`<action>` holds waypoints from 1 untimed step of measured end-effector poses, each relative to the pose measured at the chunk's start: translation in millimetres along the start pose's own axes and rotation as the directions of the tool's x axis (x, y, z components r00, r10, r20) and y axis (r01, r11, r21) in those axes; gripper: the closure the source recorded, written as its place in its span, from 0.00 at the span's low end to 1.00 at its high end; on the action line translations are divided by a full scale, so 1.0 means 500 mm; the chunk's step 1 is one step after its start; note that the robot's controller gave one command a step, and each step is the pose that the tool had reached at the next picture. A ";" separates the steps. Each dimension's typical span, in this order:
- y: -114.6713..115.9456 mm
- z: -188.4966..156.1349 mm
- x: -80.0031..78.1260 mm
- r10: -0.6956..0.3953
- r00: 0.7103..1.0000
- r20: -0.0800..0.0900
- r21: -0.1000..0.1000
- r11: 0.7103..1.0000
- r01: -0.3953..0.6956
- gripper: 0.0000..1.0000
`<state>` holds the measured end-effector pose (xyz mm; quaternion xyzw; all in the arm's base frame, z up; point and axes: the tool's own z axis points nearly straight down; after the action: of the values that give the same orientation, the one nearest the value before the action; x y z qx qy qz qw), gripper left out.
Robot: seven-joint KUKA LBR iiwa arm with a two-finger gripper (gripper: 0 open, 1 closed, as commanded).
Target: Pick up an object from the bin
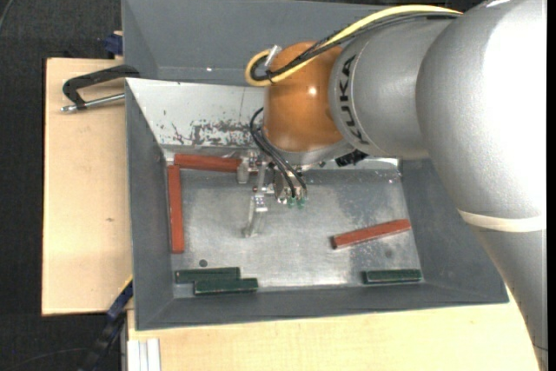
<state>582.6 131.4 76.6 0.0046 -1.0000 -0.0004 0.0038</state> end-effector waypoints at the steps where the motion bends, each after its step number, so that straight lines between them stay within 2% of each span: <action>1: -0.087 0.001 -0.038 0.143 0.990 0.010 -0.003 0.990 -0.143 0.00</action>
Offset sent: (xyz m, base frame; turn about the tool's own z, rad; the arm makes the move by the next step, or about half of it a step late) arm 0.0186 -0.0443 -0.0014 0.1458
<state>602.0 88.0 76.2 -0.0674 -0.9977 -0.0011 -0.0015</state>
